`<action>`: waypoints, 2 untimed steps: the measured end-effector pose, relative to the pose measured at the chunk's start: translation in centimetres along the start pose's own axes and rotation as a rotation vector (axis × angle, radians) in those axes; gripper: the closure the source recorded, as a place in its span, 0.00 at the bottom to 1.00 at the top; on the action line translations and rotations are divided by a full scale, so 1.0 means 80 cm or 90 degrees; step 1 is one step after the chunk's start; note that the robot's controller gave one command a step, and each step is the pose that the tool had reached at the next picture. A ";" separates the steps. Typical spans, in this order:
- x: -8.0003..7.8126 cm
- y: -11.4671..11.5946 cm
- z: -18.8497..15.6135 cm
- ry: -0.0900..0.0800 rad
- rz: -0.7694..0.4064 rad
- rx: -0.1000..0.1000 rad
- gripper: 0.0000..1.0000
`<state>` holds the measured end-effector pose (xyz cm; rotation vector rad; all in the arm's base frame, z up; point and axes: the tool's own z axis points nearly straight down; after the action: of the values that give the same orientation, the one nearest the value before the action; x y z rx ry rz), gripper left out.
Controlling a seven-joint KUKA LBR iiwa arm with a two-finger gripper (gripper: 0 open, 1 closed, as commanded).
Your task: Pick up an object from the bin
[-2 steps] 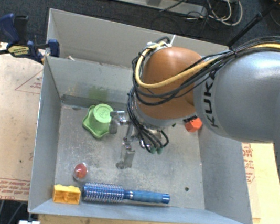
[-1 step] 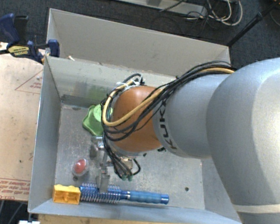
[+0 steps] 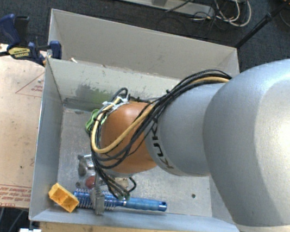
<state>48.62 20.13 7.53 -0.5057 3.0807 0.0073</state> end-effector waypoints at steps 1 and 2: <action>0.003 0.000 0.002 0.006 0.001 0.000 1.00; -0.027 -0.006 -0.243 0.005 0.009 0.000 1.00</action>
Offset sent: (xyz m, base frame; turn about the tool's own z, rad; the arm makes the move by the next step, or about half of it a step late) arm 0.0000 0.0000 0.0000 0.0000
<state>50.46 20.22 26.99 -0.4849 3.0917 0.0046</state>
